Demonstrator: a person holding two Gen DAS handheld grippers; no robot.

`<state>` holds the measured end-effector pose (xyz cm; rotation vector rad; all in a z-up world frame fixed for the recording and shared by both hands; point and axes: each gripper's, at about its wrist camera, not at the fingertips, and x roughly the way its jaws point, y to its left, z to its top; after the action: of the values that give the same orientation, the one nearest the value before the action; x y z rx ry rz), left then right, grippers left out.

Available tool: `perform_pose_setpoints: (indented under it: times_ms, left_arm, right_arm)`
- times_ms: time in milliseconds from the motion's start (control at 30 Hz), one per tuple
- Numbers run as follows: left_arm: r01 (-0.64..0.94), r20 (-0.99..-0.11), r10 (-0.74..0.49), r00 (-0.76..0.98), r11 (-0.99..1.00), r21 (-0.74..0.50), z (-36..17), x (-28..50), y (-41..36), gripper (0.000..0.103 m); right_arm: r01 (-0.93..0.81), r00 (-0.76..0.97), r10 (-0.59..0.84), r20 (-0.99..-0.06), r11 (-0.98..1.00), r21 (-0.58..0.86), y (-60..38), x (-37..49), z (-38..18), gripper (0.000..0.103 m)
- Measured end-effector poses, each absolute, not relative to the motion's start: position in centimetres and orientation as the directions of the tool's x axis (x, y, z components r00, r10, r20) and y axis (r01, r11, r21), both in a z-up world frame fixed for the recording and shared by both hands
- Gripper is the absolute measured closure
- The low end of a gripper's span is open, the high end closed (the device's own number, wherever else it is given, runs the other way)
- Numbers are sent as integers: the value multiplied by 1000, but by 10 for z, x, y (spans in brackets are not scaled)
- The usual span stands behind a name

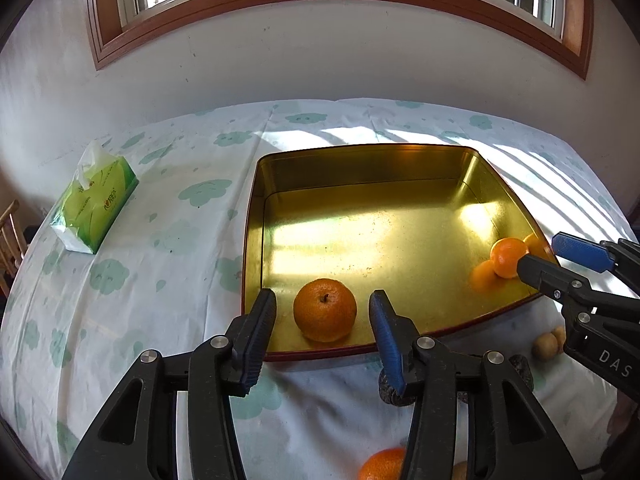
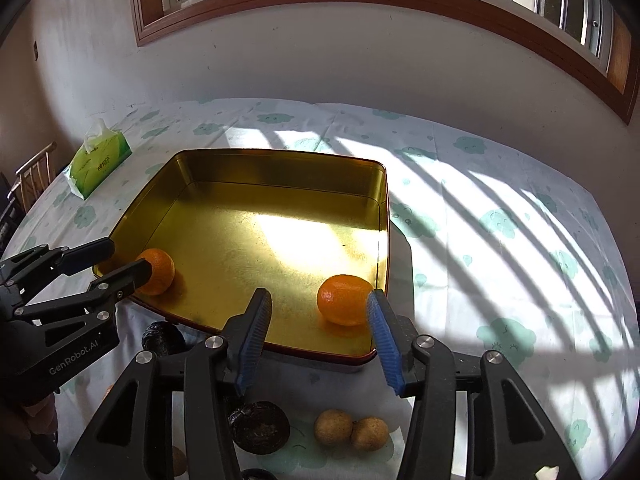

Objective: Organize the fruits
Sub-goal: 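Lower and open the right tool in the tin while the left tool releases its orange, then move the right tool back and grasp the dark plum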

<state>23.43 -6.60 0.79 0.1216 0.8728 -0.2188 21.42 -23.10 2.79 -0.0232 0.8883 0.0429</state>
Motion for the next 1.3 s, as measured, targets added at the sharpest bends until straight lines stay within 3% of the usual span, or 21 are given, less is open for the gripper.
perform_pose_setpoints:
  times_ms: [333, 767, 1300]
  left_arm:
    - [241, -762, -138, 633, 970, 25, 14, 175, -45, 53]
    - [225, -794, -132, 593, 974, 7, -14, 100, -22, 53]
    - [240, -803, -154, 575, 971, -15, -34, 90, -29, 53]
  right_arm:
    - [-17, 645, 2, -765, 1000, -12, -242, 159, 41, 56]
    - [-26, 559, 4, -829, 1000, -13, -241, 83, -3, 59]
    - [-98, 545, 39, -837, 995, -17, -211, 84, -26, 66]
